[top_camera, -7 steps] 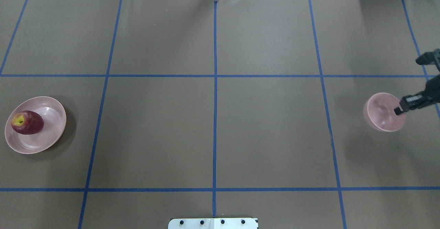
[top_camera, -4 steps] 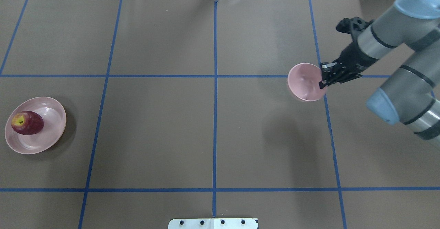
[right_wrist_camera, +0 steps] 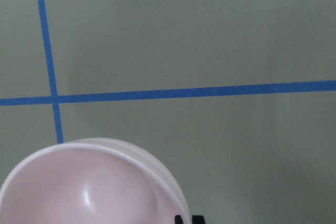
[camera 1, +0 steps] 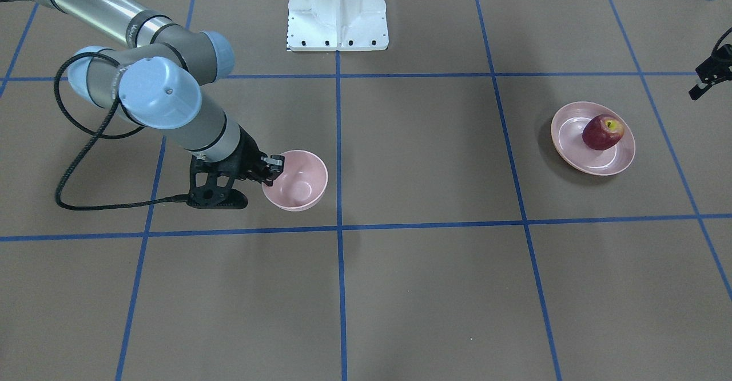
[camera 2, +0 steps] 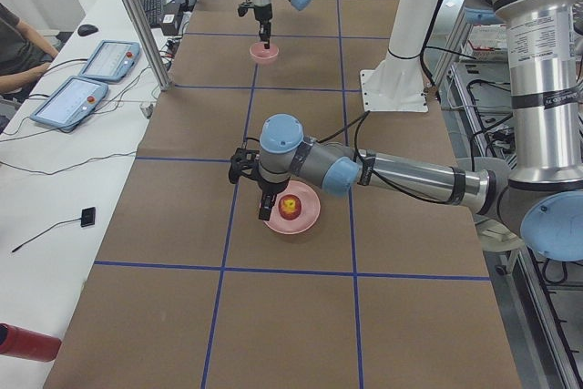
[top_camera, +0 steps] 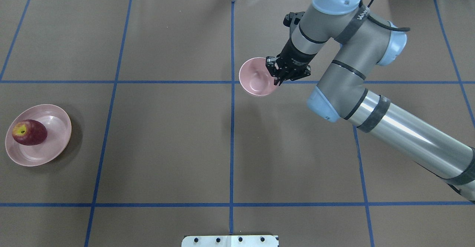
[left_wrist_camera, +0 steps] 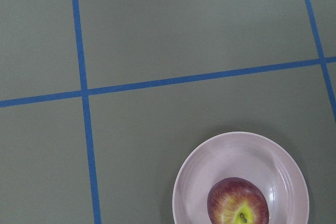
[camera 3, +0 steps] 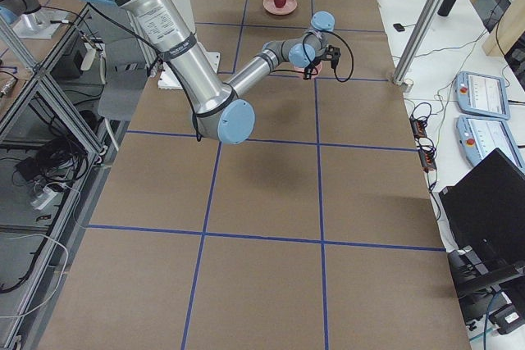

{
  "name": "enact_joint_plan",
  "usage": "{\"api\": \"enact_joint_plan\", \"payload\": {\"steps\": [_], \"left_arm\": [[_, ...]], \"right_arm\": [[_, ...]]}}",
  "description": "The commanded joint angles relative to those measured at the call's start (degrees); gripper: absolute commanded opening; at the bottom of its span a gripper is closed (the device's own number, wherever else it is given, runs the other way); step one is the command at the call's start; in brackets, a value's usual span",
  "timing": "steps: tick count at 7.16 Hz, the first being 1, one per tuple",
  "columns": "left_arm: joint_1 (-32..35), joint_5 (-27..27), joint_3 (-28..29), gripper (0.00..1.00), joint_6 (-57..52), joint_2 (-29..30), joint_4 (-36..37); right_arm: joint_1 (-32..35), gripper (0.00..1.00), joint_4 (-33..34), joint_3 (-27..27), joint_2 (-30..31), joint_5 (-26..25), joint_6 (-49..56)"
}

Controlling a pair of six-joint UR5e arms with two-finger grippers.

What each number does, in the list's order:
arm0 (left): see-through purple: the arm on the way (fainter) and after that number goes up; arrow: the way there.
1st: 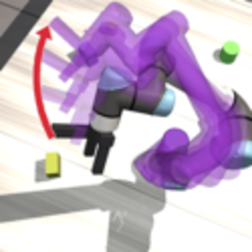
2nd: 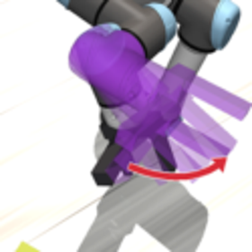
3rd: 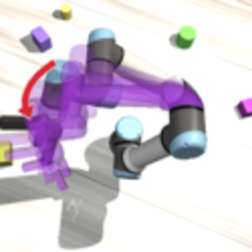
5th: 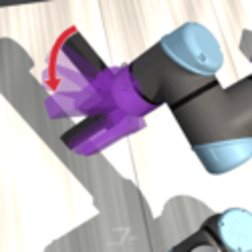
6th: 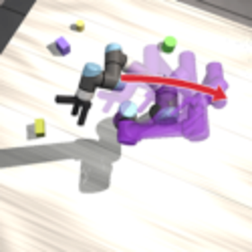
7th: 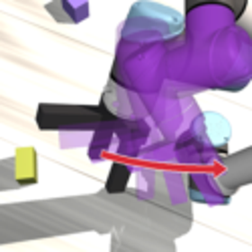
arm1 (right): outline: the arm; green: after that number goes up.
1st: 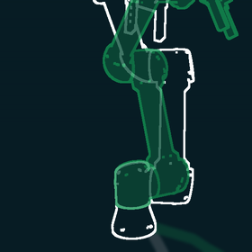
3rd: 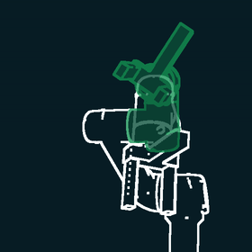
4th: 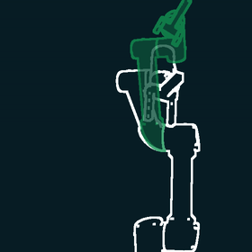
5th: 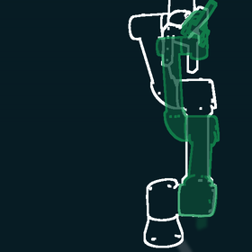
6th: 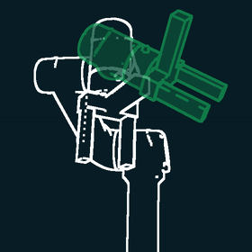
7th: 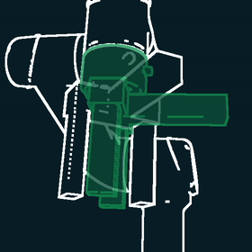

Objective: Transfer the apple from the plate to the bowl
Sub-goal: 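Slide the pink bowl with the right gripper toward the table center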

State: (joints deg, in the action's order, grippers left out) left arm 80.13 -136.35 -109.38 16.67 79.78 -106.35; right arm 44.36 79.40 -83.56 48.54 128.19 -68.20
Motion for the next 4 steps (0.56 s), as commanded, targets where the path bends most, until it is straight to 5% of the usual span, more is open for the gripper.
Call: {"api": "enact_joint_plan", "payload": {"steps": [1,4], "left_arm": [[-0.2,-0.1,0.0,0.98,0.1,0.0,0.0],[-0.2,-0.1,0.0,0.98,0.2,-0.1,0.0]], "right_arm": [[-2.5,0.0,-0.1,6.2,-5.8,-2.4,-2.2],[-4.2,0.0,-3.7,10.9,-6.8,-2.5,-2.3]]}}
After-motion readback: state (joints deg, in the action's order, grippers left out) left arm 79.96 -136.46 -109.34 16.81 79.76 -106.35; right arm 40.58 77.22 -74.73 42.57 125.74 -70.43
